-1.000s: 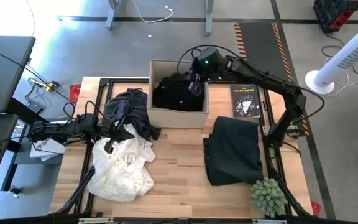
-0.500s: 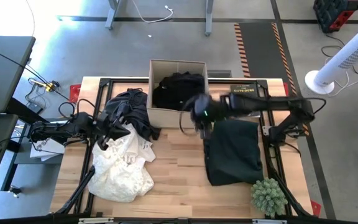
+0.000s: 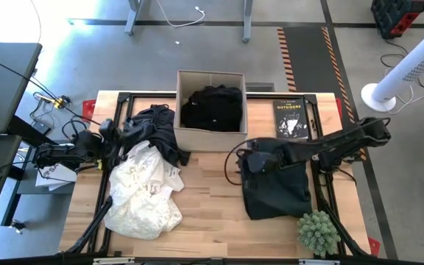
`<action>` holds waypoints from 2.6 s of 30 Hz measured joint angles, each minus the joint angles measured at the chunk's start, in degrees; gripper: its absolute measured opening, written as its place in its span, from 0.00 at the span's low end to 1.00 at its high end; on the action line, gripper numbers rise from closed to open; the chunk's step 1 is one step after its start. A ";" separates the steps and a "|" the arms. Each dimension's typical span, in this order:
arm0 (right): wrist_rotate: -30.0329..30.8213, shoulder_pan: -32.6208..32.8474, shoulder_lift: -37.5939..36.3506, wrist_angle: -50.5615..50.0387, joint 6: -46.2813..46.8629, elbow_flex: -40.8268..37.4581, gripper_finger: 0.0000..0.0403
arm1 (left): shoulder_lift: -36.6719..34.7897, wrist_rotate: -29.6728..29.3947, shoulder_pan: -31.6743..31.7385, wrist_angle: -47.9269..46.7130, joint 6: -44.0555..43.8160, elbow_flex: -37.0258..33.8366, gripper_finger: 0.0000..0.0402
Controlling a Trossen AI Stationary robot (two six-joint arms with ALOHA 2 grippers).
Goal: Sort clothes
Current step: Put the black pants into the laundry organizer
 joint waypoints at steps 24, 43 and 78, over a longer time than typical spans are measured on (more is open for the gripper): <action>1.70 -2.96 3.10 39.17 -0.01 -14.67 0.40 | 54.14 -10.32 12.30 -73.28 -15.73 36.54 0.26; 1.68 -2.91 3.10 39.15 0.99 -14.67 0.40 | 83.30 -0.61 26.66 -75.74 -9.80 36.66 0.10; 1.68 -2.91 3.10 39.13 1.29 -14.67 0.40 | 58.97 -41.07 22.00 -88.59 18.55 83.40 0.01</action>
